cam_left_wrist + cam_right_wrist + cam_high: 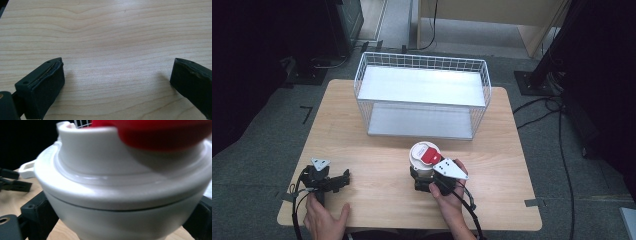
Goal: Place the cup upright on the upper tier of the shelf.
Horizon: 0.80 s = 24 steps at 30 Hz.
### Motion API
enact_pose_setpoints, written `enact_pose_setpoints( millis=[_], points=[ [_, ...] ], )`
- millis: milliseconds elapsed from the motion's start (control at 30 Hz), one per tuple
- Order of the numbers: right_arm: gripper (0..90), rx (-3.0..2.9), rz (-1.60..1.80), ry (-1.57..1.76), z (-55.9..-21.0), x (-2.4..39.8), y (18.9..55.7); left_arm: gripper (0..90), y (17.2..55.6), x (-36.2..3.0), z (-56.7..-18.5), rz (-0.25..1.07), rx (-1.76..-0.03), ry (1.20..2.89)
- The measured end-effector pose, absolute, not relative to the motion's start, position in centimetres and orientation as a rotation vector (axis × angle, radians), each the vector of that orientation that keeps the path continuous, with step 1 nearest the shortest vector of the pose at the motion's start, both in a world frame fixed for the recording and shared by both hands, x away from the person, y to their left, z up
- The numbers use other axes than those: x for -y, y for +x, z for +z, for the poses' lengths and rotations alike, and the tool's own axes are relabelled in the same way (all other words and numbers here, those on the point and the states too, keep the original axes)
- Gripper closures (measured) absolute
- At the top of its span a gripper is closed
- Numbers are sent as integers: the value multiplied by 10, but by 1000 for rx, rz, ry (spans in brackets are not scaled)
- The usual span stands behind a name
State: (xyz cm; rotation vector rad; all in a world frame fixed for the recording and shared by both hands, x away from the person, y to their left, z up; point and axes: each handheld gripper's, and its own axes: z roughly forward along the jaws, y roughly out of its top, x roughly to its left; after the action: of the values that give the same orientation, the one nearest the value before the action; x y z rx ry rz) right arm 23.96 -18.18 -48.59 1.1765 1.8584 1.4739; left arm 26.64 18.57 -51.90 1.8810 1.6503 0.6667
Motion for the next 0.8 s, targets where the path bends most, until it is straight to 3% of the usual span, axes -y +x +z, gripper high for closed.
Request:
enact_pose_setpoints(
  millis=[800],
  points=[
    [44,-1749,1528,1086,-462,177,234,0,266,-186,-519,667,-1650,1879]
  ],
)
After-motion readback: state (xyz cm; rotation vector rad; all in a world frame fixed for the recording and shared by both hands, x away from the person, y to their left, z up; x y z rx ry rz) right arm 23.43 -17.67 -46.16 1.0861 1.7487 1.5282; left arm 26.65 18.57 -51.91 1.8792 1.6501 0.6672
